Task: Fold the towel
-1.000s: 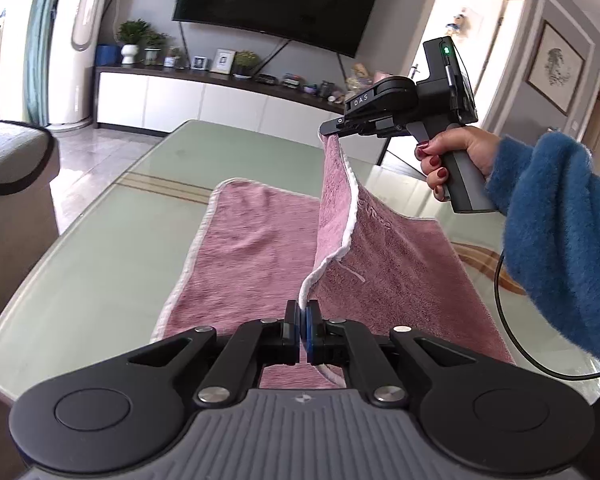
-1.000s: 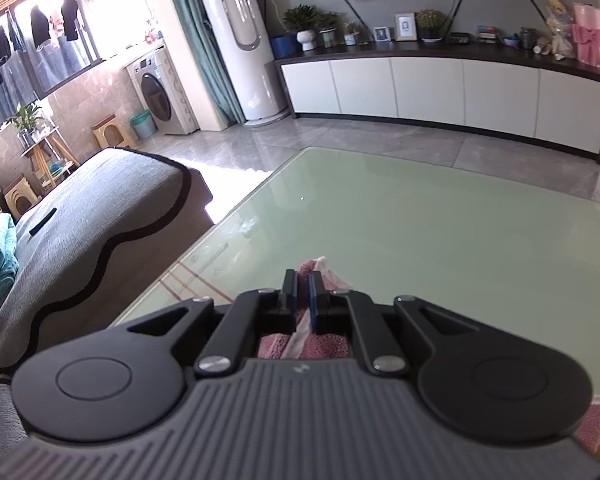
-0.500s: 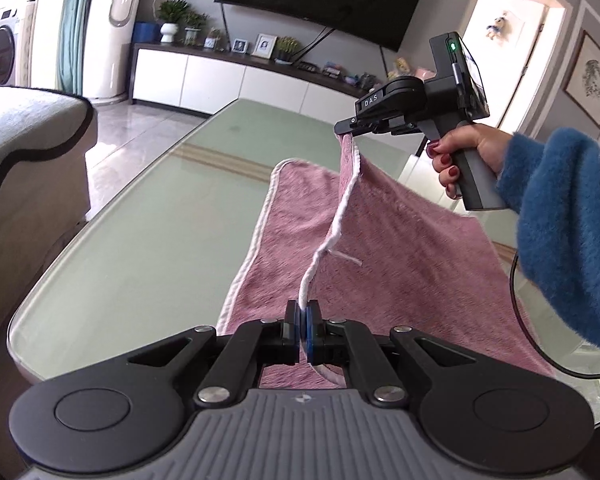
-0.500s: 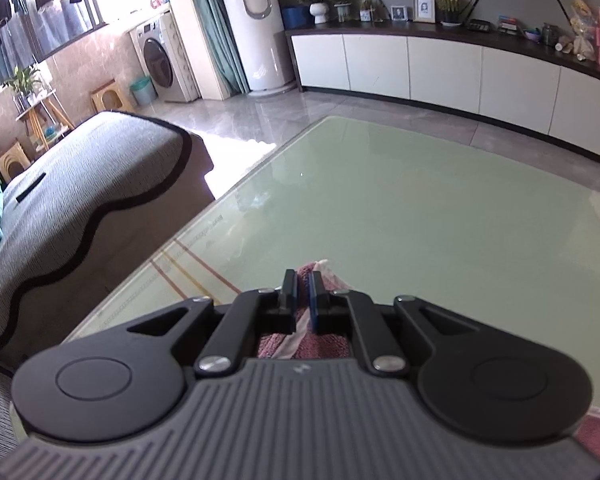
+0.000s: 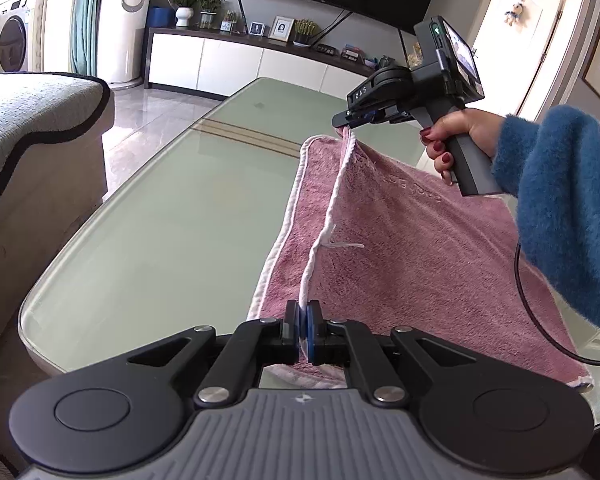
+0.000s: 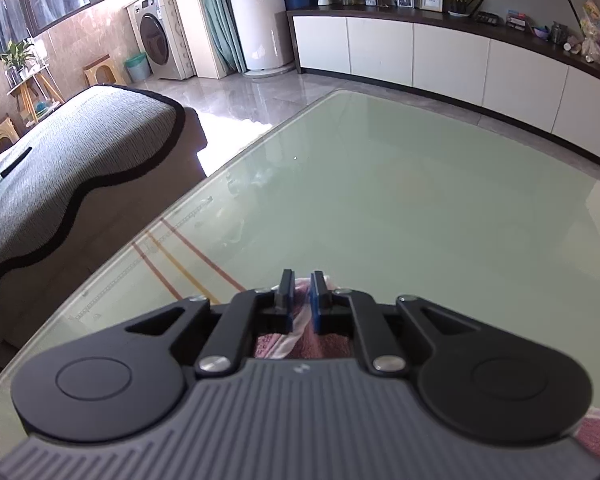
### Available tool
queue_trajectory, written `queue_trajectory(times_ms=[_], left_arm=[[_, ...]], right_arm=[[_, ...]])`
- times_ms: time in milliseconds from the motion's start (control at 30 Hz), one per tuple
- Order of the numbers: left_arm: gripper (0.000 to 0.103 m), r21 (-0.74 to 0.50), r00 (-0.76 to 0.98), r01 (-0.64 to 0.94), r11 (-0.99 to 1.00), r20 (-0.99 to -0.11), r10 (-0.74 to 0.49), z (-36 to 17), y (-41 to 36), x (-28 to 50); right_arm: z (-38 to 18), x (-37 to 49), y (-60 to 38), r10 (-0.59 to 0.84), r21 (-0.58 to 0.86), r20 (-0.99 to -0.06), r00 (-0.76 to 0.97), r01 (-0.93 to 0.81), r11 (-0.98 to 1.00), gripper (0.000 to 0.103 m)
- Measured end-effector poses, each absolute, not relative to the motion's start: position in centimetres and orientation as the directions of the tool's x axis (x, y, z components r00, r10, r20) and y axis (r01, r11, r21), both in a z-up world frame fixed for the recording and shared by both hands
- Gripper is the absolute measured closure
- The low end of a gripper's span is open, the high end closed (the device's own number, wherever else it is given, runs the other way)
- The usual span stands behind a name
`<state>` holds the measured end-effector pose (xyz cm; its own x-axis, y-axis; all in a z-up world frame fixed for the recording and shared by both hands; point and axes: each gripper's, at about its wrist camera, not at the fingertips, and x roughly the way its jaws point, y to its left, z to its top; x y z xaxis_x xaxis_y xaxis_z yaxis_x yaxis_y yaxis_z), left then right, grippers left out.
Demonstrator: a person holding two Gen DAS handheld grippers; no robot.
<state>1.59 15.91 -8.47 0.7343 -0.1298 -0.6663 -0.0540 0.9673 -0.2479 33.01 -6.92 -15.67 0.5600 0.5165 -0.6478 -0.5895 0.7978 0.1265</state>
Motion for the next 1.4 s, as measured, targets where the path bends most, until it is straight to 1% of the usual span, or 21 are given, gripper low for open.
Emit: queue_trajectory(times_ms=[33,67,167,267,367,500,633,800,833,900,967,1033,1200,1300,1400], left_arm=[[0.099,-0.244,0.731,-0.058,0.968,-0.670,-0.126,-8.5,16.0,1.5],[0.099,-0.242,0.730,-0.060,0.968,-0.673,-0.123,-8.5,16.0,1.5],[0.097,-0.237,0.725,-0.068,0.969,-0.679,-0.115,-8.5,16.2,1.3],[0.097,-0.224,0.723,-0.069,0.972,-0.682,-0.106,-8.6,16.2,1.2],[0.096,-0.212,0.722,-0.065,0.975,-0.684,-0.101,-8.6,16.3,1.1],[0.096,-0.190,0.727,-0.075,0.979,-0.683,-0.077,-8.4,16.5,1.0],[0.092,-0.157,0.733,-0.100,0.983,-0.680,-0.034,-8.0,17.1,0.9],[0.089,-0.119,0.736,-0.100,0.988,-0.677,-0.007,-7.3,17.1,1.1],[0.086,-0.113,0.736,-0.097,0.989,-0.677,-0.005,-7.2,17.0,1.1],[0.082,-0.112,0.736,-0.091,0.990,-0.677,-0.009,-7.0,16.8,1.2],[0.074,-0.108,0.734,-0.081,0.991,-0.680,-0.014,-6.9,16.5,1.3],[0.068,-0.090,0.731,-0.064,0.994,-0.682,-0.014,-6.8,16.0,1.3],[0.065,-0.040,0.727,-0.039,0.998,-0.687,0.001,-6.9,14.9,1.3],[0.065,-0.021,0.732,-0.027,0.999,-0.681,0.005,-6.8,14.5,1.2],[0.060,-0.008,0.741,0.000,1.000,-0.671,-0.006,-6.4,13.7,1.0]], right_arm=[[-15.5,32.9,-7.1,0.523,0.132,-0.642,0.561,-0.591,0.796,0.082],[-15.3,32.7,-7.3,0.529,0.138,-0.637,0.561,-0.592,0.794,0.081],[-14.7,32.2,-8.2,0.544,0.154,-0.622,0.563,-0.593,0.790,0.081],[-14.2,30.4,-11.7,0.536,0.160,-0.622,0.571,-0.577,0.801,0.080],[-13.6,28.6,-15.3,0.527,0.165,-0.622,0.579,-0.561,0.811,0.077],[-12.8,26.3,-20.1,0.515,0.173,-0.623,0.589,-0.538,0.825,0.076],[-12.1,23.9,-24.9,0.502,0.180,-0.624,0.599,-0.515,0.838,0.076],[-13.1,21.0,-29.4,0.452,0.180,-0.651,0.610,-0.455,0.872,0.067],[-13.4,20.0,-30.1,0.441,0.174,-0.664,0.604,-0.448,0.877,0.066],[-14.4,17.9,-31.1,0.409,0.141,-0.696,0.591,-0.446,0.884,0.060],[-15.3,15.7,-31.6,0.399,0.127,-0.713,0.577,-0.453,0.882,0.058],[-16.2,13.6,-32.0,0.399,0.127,-0.725,0.562,-0.461,0.878,0.055],[-17.5,10.9,-32.4,0.404,0.134,-0.736,0.544,-0.468,0.874,0.048],[-18.1,10.0,-32.5,0.408,0.140,-0.737,0.539,-0.468,0.873,0.048],[-18.7,9.1,-32.6,0.411,0.147,-0.739,0.534,-0.468,0.871,0.048]])
